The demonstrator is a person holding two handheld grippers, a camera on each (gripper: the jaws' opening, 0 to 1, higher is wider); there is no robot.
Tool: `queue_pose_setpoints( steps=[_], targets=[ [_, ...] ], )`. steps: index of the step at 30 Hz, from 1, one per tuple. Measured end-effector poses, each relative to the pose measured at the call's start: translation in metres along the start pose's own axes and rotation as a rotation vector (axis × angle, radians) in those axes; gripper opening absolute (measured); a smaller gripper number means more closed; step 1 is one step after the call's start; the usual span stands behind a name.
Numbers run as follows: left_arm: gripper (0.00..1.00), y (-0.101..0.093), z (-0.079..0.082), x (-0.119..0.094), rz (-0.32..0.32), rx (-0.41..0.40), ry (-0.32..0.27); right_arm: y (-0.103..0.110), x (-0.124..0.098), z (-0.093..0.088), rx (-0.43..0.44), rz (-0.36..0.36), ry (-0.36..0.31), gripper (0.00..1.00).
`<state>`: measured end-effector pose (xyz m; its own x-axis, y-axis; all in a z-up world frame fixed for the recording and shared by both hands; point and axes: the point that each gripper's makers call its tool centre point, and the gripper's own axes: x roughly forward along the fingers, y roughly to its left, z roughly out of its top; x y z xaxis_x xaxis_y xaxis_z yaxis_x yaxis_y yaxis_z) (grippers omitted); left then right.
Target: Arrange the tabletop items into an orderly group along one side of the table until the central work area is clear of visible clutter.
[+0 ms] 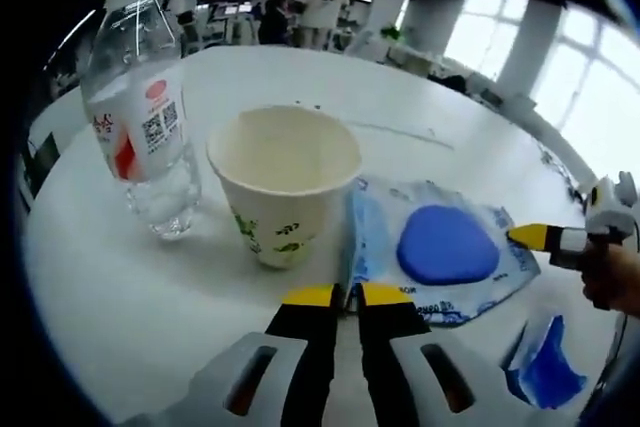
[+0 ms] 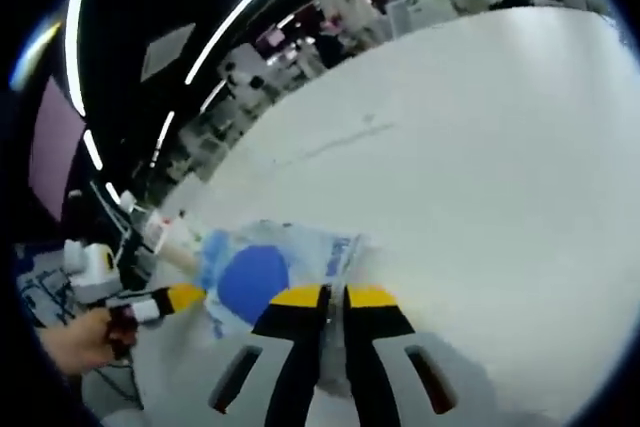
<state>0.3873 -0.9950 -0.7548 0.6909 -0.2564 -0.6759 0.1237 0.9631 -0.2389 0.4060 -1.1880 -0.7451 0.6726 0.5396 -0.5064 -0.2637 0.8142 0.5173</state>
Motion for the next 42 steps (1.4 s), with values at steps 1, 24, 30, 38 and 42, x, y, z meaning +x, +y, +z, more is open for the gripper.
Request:
queue_pose_setpoints(
  steps=[1,24,30,38,42],
  targets=[
    [0.13,-0.001,0.0,0.0,-0.003,-0.006,-0.003,0.003,0.001,0.001,0.012,0.016,-0.005,0.19],
    [0.68,0.008,-0.007,-0.026,0.033,-0.177,-0.068,0.023,-0.01,0.005,-0.012,0.063,-0.06,0.61],
    [0.78,0.008,0.003,-0.035,0.025,-0.157,-0.102,0.027,-0.016,0.013,-0.027,0.055,-0.087,0.69],
    [0.88,0.006,0.011,-0.047,0.009,-0.147,-0.15,0.034,-0.024,0.016,-0.037,0.057,-0.098,0.72],
    [0.87,0.008,0.009,-0.051,0.007,-0.146,-0.146,0.037,-0.03,0.016,-0.045,0.058,-0.103,0.72]
  ],
)
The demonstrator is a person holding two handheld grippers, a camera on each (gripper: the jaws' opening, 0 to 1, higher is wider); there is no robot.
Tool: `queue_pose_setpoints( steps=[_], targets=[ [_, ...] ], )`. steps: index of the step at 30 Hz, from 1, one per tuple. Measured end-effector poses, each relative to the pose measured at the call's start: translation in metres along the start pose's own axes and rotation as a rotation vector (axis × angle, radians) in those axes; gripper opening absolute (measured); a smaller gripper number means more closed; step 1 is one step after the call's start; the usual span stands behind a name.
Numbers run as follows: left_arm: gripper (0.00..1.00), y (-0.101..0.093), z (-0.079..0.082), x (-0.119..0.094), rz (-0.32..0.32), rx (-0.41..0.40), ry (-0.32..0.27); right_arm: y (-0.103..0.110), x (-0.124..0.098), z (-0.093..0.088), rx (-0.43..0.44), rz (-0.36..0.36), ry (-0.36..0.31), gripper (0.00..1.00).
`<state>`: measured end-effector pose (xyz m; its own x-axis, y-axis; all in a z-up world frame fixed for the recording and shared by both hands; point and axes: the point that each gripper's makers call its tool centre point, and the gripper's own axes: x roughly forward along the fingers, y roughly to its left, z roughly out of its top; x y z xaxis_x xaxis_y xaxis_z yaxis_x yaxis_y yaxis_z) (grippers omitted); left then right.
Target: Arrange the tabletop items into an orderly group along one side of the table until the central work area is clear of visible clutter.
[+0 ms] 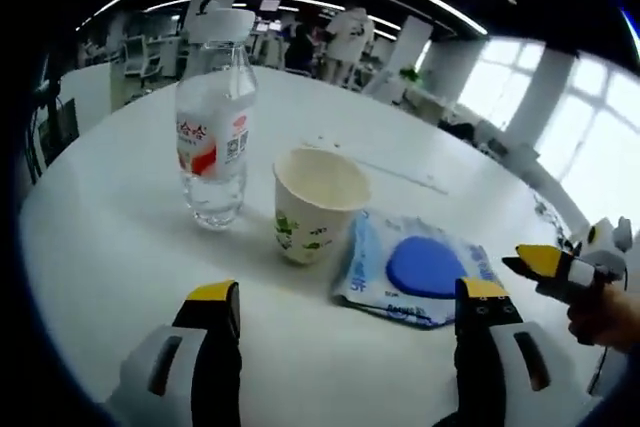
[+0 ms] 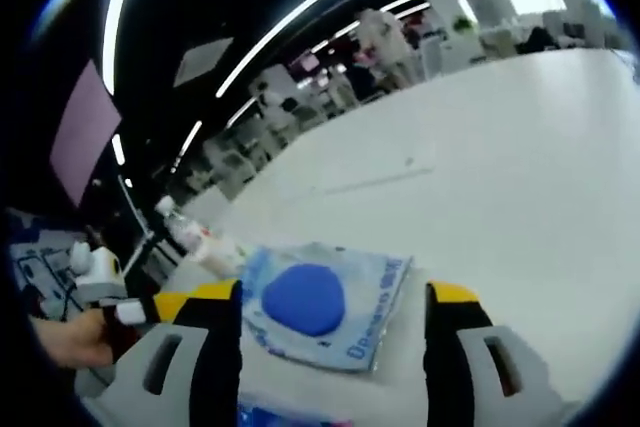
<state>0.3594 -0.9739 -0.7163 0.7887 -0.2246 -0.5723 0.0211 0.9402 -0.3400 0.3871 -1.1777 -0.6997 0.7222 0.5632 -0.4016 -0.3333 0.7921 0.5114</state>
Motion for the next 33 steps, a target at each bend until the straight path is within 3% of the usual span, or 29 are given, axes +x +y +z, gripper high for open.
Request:
queue_pose_setpoints(
  steps=[11,19,33],
  targets=[
    [0.86,-0.003,0.008,-0.018,-0.017,0.003,-0.025,0.012,-0.016,0.008,-0.012,0.007,-0.019,0.72],
    [0.84,-0.008,0.003,-0.024,-0.072,0.051,0.013,0.02,-0.035,0.013,-0.001,-0.034,-0.065,0.71],
    [0.8,-0.018,0.005,-0.032,-0.178,0.117,0.052,0.035,-0.075,-0.001,0.061,-0.125,-0.132,0.7]
  ],
)
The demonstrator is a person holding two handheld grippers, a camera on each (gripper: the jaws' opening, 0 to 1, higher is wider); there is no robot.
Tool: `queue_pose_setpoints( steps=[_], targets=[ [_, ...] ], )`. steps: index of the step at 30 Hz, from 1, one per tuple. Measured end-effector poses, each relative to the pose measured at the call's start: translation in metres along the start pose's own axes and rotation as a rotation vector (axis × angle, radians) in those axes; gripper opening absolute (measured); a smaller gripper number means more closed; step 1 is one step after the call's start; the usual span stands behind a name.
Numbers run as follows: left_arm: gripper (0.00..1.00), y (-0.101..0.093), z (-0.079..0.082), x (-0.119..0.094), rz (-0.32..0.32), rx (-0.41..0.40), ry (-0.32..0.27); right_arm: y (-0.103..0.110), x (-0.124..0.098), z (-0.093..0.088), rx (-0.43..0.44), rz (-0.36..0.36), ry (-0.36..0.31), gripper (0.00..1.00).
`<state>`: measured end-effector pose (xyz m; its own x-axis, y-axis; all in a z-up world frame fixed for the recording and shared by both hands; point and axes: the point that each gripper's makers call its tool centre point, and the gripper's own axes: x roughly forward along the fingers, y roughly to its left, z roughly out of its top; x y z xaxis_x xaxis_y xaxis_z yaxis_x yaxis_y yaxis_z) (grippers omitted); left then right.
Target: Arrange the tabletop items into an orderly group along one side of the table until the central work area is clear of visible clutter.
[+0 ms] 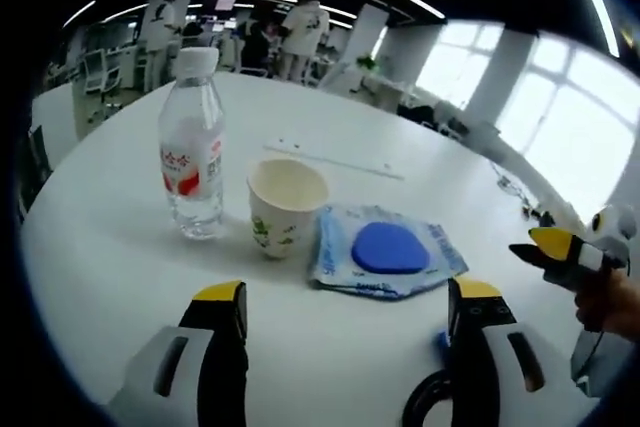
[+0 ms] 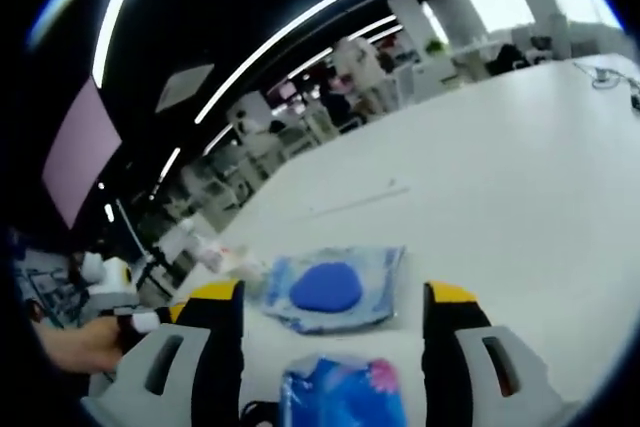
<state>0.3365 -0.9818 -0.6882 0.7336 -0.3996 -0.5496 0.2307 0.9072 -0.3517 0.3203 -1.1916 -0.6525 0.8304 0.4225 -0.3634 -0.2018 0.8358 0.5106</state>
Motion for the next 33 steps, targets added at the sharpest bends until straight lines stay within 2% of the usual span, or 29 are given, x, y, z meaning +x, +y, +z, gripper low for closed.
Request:
queue_pose_setpoints(
  steps=[9,14,19,26,30,33],
  targets=[
    [0.76,-0.006,-0.004,0.0,-0.052,0.039,0.027,0.004,-0.015,-0.005,0.024,-0.039,-0.029,0.7],
    [0.75,-0.017,-0.013,0.009,-0.106,0.086,0.073,0.001,-0.028,-0.009,0.057,-0.079,-0.063,0.7],
    [0.73,-0.035,-0.019,0.012,-0.17,0.165,0.112,-0.004,-0.04,-0.017,0.091,-0.115,-0.085,0.7],
    [0.71,-0.061,-0.023,0.021,-0.246,0.219,0.146,-0.015,-0.066,-0.038,0.151,-0.182,-0.105,0.69],
    [0.69,-0.067,-0.026,0.022,-0.261,0.22,0.16,-0.019,-0.077,-0.052,0.176,-0.201,-0.103,0.69],
    [0.68,-0.073,-0.032,0.023,-0.289,0.265,0.188,-0.021,-0.083,-0.061,0.192,-0.222,-0.098,0.69]
  ],
)
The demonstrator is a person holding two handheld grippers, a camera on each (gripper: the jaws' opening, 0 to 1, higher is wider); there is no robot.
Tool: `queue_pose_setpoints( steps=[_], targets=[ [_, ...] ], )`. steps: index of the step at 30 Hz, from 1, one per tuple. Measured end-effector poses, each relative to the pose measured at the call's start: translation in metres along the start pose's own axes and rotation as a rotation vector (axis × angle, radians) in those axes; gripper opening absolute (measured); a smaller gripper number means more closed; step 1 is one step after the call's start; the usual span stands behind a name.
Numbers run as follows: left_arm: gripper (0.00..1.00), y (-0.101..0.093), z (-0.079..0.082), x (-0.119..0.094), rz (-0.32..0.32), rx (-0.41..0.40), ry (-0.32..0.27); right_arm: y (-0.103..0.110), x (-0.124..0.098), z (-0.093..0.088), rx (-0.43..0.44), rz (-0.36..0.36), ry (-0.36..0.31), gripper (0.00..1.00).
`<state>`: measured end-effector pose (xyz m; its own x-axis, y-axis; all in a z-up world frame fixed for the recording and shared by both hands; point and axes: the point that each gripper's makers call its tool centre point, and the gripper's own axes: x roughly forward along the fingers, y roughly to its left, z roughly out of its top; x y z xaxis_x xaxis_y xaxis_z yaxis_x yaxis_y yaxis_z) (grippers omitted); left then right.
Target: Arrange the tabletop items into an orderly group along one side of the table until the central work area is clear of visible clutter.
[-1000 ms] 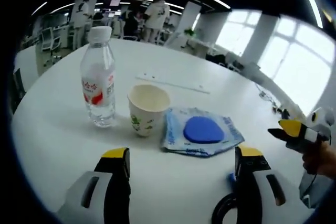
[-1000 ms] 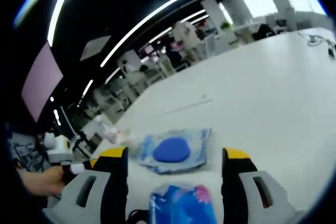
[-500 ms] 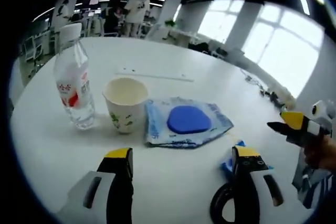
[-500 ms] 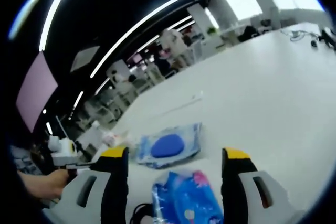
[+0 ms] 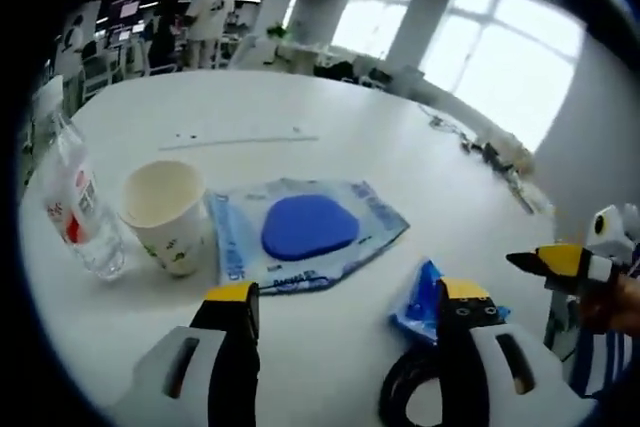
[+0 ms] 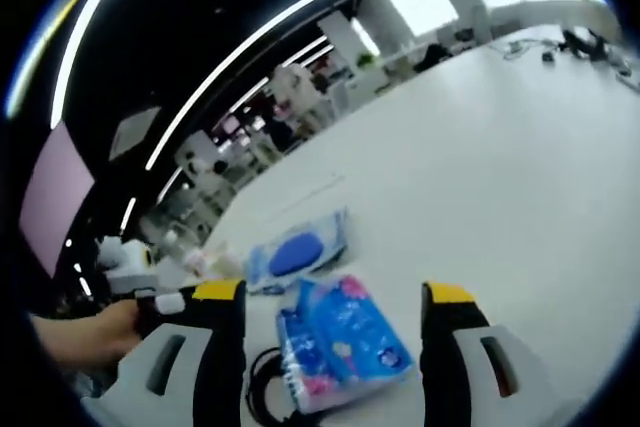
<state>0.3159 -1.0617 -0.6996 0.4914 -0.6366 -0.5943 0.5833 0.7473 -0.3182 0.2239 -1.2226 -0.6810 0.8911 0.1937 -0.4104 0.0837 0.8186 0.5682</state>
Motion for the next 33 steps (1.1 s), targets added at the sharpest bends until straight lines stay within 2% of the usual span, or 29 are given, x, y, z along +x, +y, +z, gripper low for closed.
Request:
queue_pose_setpoints(
  steps=[7,17,21,24,33],
  targets=[
    [0.67,0.0,-0.01,0.008,-0.021,0.02,0.055,-0.002,-0.011,-0.014,0.039,-0.025,0.005,0.68],
    [0.66,-0.01,-0.011,0.022,-0.081,0.05,0.089,0.0,-0.012,-0.045,0.081,-0.055,0.054,0.68],
    [0.63,-0.018,-0.009,0.028,-0.117,0.075,0.098,0.0,-0.011,-0.055,0.101,-0.059,0.077,0.67],
    [0.62,-0.021,-0.012,0.033,-0.135,0.095,0.112,-0.002,-0.011,-0.065,0.176,-0.075,0.09,0.66],
    [0.49,-0.034,-0.02,0.038,-0.213,0.125,0.142,-0.004,-0.008,-0.074,0.196,-0.09,0.116,0.62]
  ],
)
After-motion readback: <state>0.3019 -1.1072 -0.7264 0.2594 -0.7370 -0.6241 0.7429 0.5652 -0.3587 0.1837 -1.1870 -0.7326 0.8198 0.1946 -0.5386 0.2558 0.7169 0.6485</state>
